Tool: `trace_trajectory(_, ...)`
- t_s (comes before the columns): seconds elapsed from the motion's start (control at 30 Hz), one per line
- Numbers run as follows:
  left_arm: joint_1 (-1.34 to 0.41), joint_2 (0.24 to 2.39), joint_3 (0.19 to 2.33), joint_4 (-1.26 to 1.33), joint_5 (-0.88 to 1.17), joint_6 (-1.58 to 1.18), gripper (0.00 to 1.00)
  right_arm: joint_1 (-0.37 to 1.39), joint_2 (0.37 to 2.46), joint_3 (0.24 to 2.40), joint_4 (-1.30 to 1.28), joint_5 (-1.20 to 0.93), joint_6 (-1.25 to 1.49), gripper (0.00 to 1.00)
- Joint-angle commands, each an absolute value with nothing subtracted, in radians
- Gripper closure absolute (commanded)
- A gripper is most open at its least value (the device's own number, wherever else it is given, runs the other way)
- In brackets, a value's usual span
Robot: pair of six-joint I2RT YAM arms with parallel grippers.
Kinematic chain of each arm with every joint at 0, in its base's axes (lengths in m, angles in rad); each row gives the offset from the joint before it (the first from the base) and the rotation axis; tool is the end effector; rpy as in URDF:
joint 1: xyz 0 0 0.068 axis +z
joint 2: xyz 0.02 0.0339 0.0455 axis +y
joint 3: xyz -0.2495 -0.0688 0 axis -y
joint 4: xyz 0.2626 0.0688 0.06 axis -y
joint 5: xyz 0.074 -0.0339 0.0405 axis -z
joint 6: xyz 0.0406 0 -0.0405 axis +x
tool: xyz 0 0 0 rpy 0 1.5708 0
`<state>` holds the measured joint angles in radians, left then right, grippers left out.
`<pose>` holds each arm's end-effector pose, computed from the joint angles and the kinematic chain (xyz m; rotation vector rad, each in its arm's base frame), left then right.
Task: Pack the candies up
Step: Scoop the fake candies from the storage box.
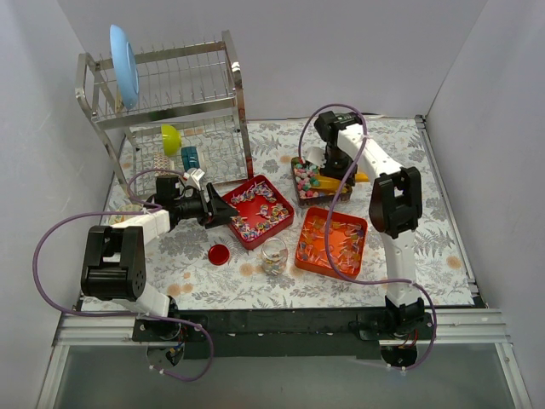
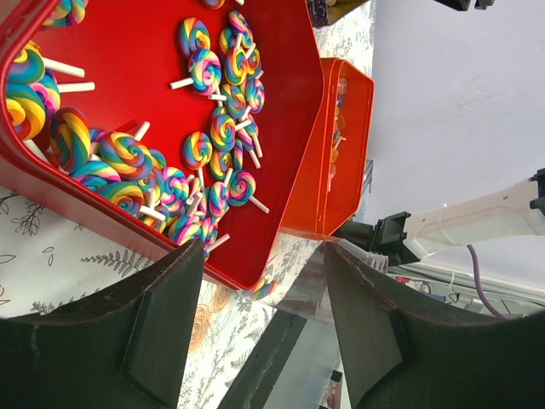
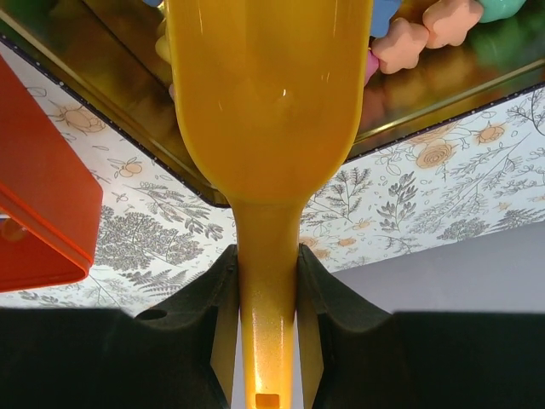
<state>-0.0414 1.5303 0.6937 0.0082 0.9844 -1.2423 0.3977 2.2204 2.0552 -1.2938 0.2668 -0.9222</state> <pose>0.2939 -0.0460 0.1370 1.0086 -2.4214 1.7012 0.4213 0.1654 0.2157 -1.8649 2.4408 -0.4427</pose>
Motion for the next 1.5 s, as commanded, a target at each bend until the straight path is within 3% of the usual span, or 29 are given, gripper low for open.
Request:
trace_trajectory(0.0, -0.041, 1.537, 0.700, 0.011, 0.980, -1.232, 0.42, 0.402, 2.253, 2.117, -1.307, 0.304, -0.861, 0.99)
trace_trajectory(0.53, -0.043, 1.528, 0.667, 0.023, 0.994, -1.252, 0.41, 0.486, 2.447, 2.370, -1.293, 0.308, -0.787, 0.99)
trace_trajectory(0.87, -0.037, 1.503, 0.669, 0.006, 0.982, -1.226, 0.41, 0.548, 2.445, 2.310, -1.186, 0.253, -0.842, 0.99)
trace_trajectory(1.47, 0.077, 1.489, 0.765, -0.294, 1.045, -0.982, 0.42, 0.416, 2.280, 2.014, -0.918, -0.198, -0.782, 0.99)
